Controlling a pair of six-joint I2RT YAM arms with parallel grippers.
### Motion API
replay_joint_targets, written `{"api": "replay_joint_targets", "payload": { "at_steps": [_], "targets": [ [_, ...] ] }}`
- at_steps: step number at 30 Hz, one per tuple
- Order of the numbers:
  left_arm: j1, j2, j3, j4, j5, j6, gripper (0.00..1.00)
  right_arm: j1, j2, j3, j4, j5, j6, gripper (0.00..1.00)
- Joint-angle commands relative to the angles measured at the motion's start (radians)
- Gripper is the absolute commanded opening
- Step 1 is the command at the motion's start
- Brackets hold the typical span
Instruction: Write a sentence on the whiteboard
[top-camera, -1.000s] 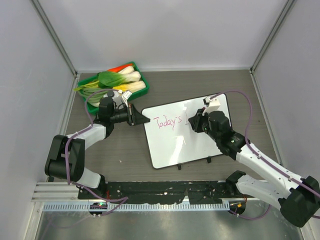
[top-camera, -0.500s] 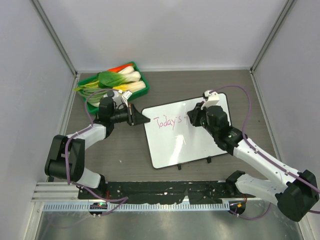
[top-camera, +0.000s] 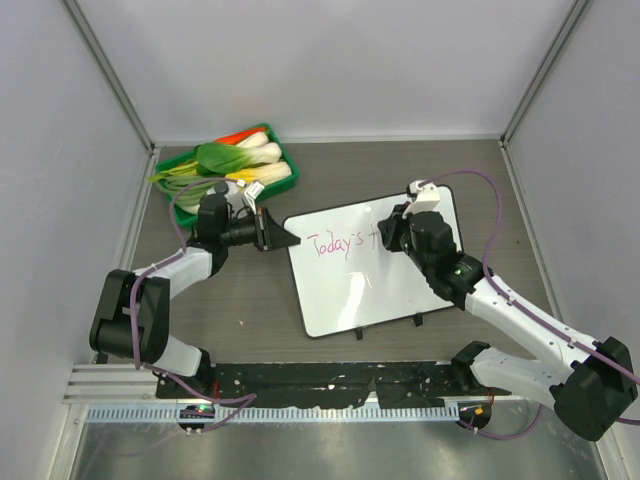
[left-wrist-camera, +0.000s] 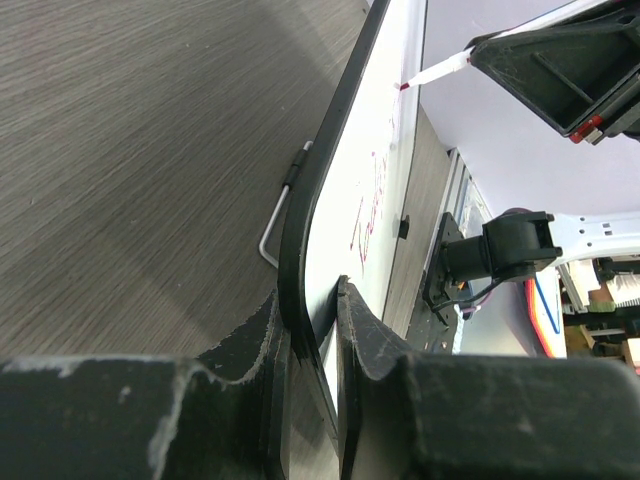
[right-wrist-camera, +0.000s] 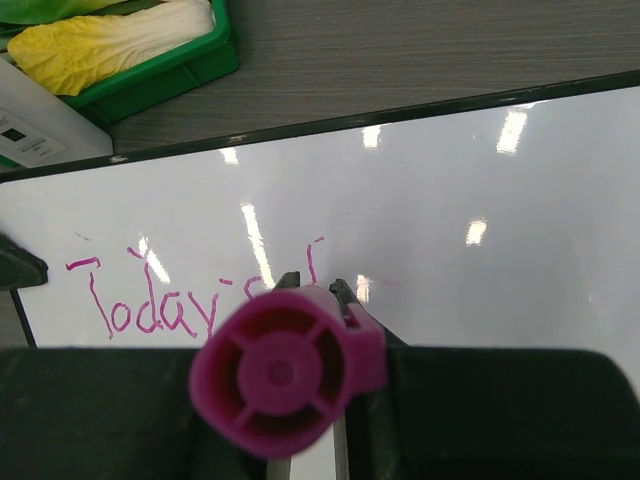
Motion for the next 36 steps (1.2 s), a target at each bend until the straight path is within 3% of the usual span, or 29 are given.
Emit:
{"api": "replay_joint_targets", "payload": {
  "at_steps": [1,16,36],
  "targets": [
    [-0.028,0.021,-0.006,-0.059,-0.055,0.143,0.0,-0.012,-0.002,0.022,0.011,0.086,-0.029,0.01],
    [-0.028,0.018,-0.004,-0.067,-0.058,0.146,0.0,-0.018,-0.066,0.03,0.043,0.049,-0.006,0.01],
    [-0.028,0.015,-0.003,-0.072,-0.058,0.149,0.0,-0.023,-0.02,-0.017,0.066,0.06,-0.006,0.01]
  ]
}}
